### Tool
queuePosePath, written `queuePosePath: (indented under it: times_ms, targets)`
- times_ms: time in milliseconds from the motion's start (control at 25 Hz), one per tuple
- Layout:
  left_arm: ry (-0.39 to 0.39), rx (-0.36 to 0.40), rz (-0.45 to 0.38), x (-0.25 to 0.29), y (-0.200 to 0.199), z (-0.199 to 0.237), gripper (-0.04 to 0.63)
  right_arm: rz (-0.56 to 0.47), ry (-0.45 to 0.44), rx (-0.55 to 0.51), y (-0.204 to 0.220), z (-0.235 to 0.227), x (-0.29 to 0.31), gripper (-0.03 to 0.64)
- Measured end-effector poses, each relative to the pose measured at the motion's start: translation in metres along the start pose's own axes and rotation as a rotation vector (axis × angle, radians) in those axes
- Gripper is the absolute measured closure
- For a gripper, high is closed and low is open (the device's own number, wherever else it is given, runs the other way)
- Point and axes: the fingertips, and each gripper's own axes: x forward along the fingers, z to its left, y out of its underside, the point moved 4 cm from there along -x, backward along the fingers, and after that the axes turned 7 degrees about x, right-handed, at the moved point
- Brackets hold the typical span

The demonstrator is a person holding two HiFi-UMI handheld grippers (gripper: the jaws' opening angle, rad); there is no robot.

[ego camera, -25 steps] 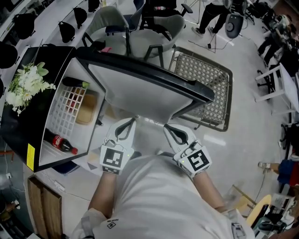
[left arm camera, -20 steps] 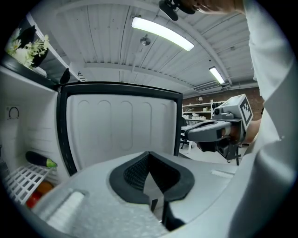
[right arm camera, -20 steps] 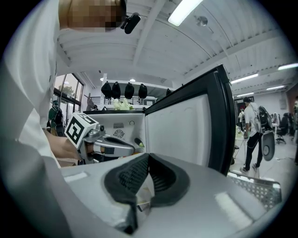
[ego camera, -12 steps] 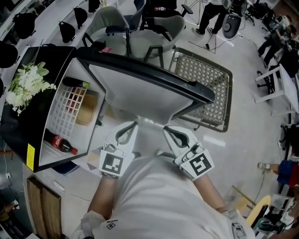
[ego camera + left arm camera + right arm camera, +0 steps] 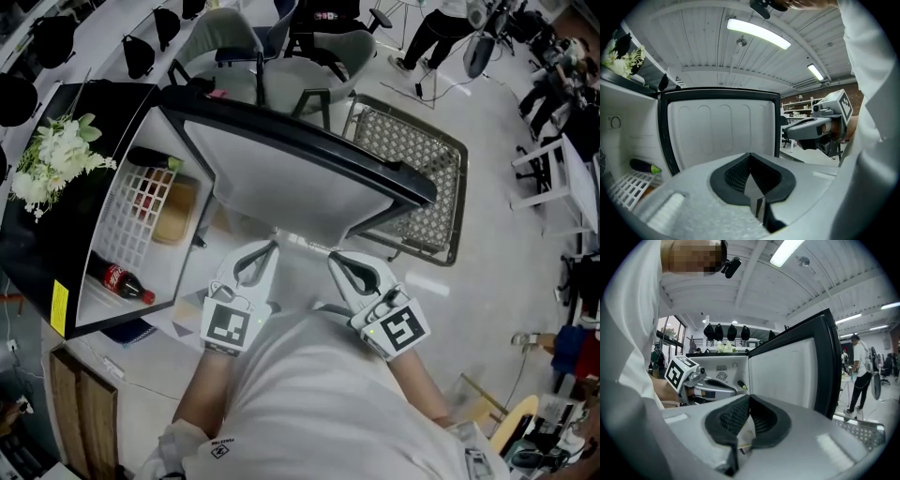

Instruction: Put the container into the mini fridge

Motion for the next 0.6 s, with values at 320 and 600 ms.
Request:
queuePosePath:
  times_ms: [320, 600]
  targets:
    - [-0.004, 0.005, 0.027, -0.001, 0.006, 0.001, 0.588, 0.017, 0.016, 0.003, 0.005, -0.004, 0.001, 0.614]
    - [-0.018, 0.015, 0.049, -0.003, 0.013, 0.006, 0.586, 0.025, 0.008, -0.021, 0.011, -0.002, 0.003, 0.614]
